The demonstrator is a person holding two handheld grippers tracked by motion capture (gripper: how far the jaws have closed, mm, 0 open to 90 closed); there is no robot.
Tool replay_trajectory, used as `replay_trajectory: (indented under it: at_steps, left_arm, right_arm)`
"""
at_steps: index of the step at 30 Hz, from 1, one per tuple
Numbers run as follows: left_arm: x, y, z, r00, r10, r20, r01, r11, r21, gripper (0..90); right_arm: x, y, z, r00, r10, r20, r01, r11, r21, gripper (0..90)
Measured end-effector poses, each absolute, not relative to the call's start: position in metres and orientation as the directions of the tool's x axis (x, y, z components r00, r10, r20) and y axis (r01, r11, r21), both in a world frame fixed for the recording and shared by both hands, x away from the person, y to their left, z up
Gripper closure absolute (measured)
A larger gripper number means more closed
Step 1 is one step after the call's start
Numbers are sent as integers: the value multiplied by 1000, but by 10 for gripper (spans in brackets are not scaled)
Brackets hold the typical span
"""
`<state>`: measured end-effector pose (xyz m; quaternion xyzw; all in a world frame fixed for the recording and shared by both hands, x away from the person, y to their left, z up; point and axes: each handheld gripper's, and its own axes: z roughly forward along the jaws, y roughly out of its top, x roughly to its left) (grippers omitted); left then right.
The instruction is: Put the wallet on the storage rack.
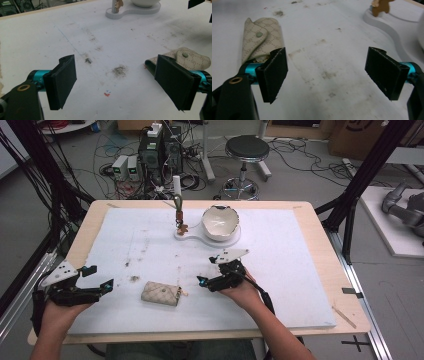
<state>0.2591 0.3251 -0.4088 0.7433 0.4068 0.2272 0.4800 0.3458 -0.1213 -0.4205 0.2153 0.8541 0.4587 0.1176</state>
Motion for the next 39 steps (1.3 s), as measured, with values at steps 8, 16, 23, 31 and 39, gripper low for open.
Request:
replay_trajectory:
  at_steps: [8, 16, 23, 31, 39]
  left_arm:
    - [255, 327, -409, 562, 825, -52, 390, -209, 897, 179]
    - [256, 326, -412, 563, 826, -45, 404, -228, 886, 179]
    - [255, 328, -412, 556, 830, -47, 404, -221, 887, 178]
    - [256, 327, -412, 560, 827, -45, 405, -226, 886, 178]
    - [256, 328, -412, 560, 827, -45, 405, -226, 886, 179]
  right_arm:
    - [342, -83, -424, -920, 391, 16, 237, 525, 817, 175]
    - [334, -47, -428, -966, 256, 27, 177, 584, 792, 175]
    - [328, -31, -438, -980, 196, 33, 153, 641, 752, 175]
    - [322, -16, -456, -984, 180, -6, 129, 729, 673, 169]
    - [324, -20, -453, -984, 179, -16, 122, 726, 677, 318]
